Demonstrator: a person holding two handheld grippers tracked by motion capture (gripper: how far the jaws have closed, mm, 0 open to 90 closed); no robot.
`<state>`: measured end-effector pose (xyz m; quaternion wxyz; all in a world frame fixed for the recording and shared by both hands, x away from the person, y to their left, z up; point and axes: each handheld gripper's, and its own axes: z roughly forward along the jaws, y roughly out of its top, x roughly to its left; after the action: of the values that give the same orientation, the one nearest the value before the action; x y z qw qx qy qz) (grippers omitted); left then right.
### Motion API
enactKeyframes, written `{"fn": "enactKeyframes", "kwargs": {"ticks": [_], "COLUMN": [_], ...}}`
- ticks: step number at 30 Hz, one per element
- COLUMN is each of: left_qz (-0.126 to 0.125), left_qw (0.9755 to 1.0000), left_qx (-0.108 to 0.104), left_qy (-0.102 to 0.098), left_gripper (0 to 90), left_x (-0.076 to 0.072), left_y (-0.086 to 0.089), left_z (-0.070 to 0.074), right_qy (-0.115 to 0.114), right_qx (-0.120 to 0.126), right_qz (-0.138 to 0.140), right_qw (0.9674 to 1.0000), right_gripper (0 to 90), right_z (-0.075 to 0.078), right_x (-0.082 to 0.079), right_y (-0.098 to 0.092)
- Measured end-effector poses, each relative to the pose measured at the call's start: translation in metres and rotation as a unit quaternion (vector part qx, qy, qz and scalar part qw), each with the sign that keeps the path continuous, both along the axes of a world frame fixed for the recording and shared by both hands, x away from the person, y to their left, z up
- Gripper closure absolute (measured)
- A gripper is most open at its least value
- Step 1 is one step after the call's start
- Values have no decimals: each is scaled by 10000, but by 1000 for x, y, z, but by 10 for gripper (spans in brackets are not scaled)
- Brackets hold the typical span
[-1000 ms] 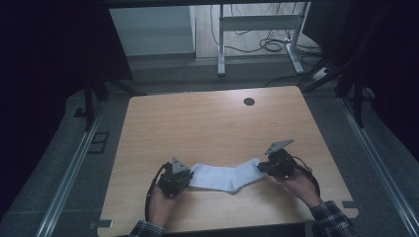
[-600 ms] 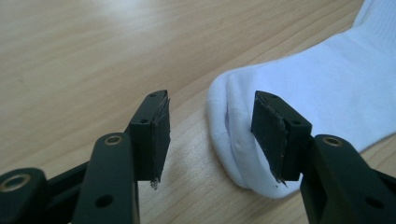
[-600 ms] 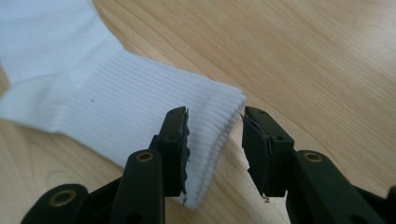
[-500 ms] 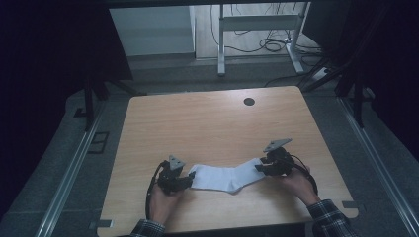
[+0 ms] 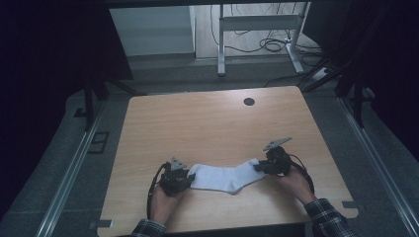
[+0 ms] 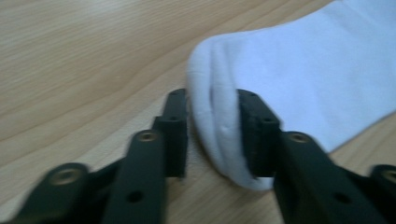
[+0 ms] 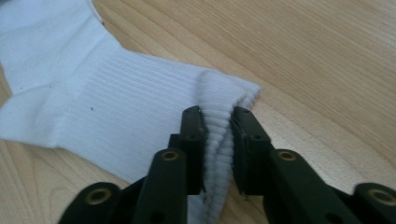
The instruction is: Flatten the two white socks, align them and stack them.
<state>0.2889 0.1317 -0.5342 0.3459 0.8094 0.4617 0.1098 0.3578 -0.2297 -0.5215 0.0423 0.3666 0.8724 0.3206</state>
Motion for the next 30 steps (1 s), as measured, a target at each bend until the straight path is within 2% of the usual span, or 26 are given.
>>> {"fn": "enactKeyframes", "kwargs": {"ticks": [2, 5, 11, 13, 19, 23, 26, 30], "left_qz": [-35, -57, -16, -9, 96, 167, 184, 276], "left_qw": [10000, 10000, 9997, 9995, 9992, 9993, 9993, 9993], "left_qx": [4, 72, -21, -7, -18, 34, 159, 200], "left_qy": [15, -28, -231, -316, -381, -323, -276, -184], "left_gripper": [797, 813, 813, 813, 811, 810, 809, 807], "left_x": [0, 3, 15, 22, 45, 60, 70, 78], "left_y": [-1, 0, 3, 3, 3, 1, 0, 0], "left_z": [1, 5, 23, 29, 40, 37, 31, 21], "right_qy": [-92, -209, -373, -436, -588, -601, -588, -585], "right_qx": [-112, -210, -23, 47, 113, 113, 61, -21], "right_qz": [5, 48, -19, -73, -241, -345, -402, -448], "right_qw": [9999, 9995, 9993, 9990, 9979, 9975, 9974, 9973], "right_gripper": [785, 789, 788, 787, 786, 784, 782, 781], "right_z": [2, 6, 22, 28, 41, 41, 36, 30], "right_x": [-2, -5, -2, 1, 18, 33, 43, 51], "right_y": [3, 5, 2, 1, 2, 5, 9, 13]}}
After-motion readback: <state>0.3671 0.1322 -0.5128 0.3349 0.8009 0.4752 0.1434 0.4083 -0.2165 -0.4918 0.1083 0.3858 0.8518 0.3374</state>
